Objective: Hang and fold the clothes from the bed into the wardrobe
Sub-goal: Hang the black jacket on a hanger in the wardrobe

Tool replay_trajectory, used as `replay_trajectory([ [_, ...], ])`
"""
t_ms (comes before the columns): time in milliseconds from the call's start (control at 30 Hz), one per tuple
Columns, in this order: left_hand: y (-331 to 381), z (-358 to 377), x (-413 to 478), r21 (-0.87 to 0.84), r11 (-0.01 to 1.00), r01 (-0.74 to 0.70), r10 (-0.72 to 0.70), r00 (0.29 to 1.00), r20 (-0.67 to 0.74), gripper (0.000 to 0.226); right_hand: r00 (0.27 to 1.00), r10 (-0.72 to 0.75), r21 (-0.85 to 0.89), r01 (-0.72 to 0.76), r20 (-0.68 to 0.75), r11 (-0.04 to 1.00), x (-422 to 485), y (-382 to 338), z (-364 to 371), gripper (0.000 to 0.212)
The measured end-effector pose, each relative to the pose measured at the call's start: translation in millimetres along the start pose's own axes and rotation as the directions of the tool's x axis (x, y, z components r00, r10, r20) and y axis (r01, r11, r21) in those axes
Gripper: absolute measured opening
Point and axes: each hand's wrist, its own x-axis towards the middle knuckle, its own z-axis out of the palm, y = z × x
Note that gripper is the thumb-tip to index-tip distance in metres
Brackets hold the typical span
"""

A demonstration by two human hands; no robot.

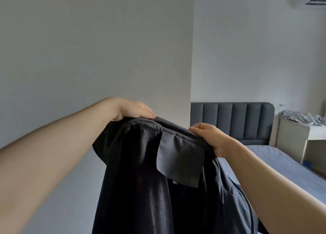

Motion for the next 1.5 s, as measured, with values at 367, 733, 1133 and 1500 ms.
replay_trajectory([
  [367, -56.0, 2.5, -75.0, -0.015, 0.998, 0.066, -0.067, 0.938, -0.339, 0.023, 0.911, -0.245, -0.206, 0.323, 0.333, 0.924, -2.8, 9.9, 103.7, 0.03],
  [733, -133.9, -1.7, -212.4, 0.066, 0.95, 0.306, -0.254, 0.877, -0.409, 0.023, 0.721, -0.267, -0.37, 0.593, 0.639, 0.715, -25.8, 3.1, 230.7, 0.037],
  [1133, -275.6, -31.6, -407.8, 0.14, 0.565, 0.813, -0.479, 0.461, -0.747, 0.016, 0.542, -0.298, 0.147, 0.304, 0.786, 0.941, -101.6, -39.8, 451.4, 0.02],
  [1500, -378.2, -43.3, -583.5, -0.502, 0.715, 0.486, -0.517, -0.115, -0.848, 0.023, 0.537, -0.335, 0.31, 0.141, 0.774, 0.94, -182.0, -66.2, 636.3, 0.018],
])
